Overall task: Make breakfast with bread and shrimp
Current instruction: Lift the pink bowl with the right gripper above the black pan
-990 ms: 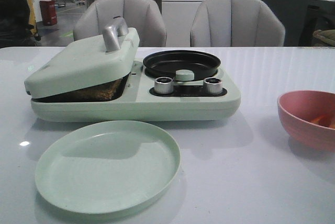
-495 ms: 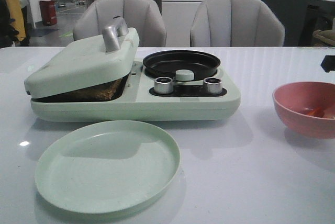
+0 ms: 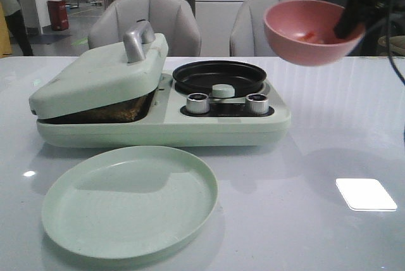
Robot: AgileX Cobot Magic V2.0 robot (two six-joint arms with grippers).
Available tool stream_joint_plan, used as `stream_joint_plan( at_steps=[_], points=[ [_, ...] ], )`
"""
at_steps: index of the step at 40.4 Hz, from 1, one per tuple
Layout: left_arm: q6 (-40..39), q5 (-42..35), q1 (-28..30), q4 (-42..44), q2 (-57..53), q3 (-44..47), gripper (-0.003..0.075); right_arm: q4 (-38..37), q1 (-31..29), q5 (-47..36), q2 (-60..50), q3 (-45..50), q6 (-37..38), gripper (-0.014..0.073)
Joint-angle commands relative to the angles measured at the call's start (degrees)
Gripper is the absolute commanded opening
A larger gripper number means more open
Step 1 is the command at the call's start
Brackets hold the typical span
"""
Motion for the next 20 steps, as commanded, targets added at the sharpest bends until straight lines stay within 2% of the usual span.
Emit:
stream_joint_plan(
  at_steps=[1, 5, 20],
  points=[
    [-0.4, -4.9, 0.1, -0.6, 0.7, -1.3, 0.0099, 6.1, 1.9, -10.5, -3.4, -2.8, -2.3, -0.0031],
    [-0.4, -4.9, 0.1, -0.6, 0.7, -1.3, 0.0099, 8.1, 4.1, -17.5, -2.8, -2.8, -3.6, -0.0031],
    [-0.4, -4.9, 0.1, -0.6, 0.7, -1.3, 0.0099, 8.1, 12.6, -43.2, 4.4, -2.8, -6.1, -0.0031]
  ],
)
